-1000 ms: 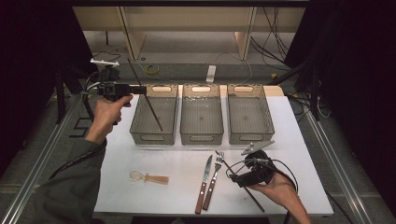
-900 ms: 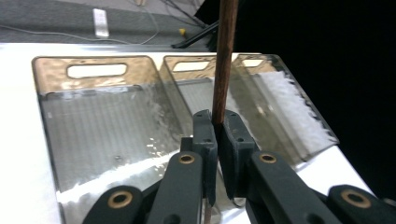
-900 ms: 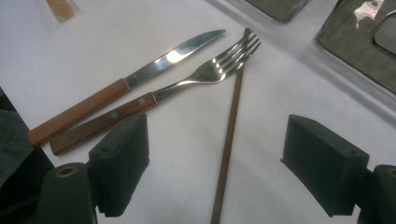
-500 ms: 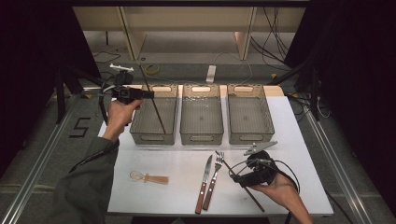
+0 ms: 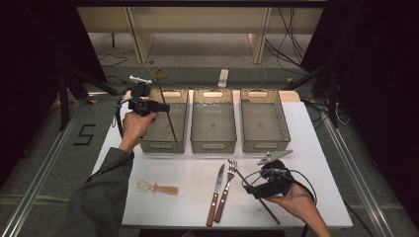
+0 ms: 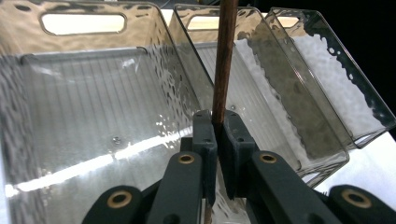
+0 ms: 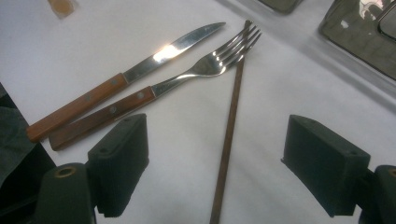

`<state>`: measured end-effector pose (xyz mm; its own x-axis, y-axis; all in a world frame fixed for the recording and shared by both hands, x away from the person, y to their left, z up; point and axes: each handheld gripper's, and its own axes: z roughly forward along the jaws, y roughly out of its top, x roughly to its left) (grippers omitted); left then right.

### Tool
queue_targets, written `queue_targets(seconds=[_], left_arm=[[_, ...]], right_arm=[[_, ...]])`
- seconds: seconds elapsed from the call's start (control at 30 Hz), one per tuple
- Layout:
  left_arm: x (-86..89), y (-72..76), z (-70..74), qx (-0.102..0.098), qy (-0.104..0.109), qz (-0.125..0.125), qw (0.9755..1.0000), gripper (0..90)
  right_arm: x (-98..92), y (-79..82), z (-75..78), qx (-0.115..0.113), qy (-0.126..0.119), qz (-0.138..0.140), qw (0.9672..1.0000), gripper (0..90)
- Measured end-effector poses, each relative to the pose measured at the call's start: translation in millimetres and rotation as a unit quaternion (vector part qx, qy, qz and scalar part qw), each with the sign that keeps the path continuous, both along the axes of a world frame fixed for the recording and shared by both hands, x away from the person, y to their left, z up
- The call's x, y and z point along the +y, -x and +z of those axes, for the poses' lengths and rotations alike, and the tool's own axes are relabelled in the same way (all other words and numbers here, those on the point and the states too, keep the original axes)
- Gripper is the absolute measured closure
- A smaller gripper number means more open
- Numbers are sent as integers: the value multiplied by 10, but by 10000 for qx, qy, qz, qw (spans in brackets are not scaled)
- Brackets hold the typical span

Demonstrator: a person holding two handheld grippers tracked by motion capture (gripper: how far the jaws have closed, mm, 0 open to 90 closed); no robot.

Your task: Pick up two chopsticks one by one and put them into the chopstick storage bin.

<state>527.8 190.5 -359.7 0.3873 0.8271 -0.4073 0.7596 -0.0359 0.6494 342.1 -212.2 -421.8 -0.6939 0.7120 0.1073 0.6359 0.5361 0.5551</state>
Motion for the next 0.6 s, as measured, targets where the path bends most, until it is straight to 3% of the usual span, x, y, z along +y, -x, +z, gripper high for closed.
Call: queue_targets(seconds=[0.3,0.4,0.53,0.6], left_arm=[[-49,-67,-152,288,10,4,9996,842],[-46,-86,-184,353,-33,136,9993,817],[-59,-117,-200,443,-424,489,9969,543],[-38,-132,-208,509,-439,589,9960,426]], right_arm=[[4,2,2,3,-11,28,10000,227],[-6,-2,4,-6,-15,7,10000,227],[-7,-4,4,-7,-13,14,10000,227],[-11,-6,4,6,-24,11,10000,227]])
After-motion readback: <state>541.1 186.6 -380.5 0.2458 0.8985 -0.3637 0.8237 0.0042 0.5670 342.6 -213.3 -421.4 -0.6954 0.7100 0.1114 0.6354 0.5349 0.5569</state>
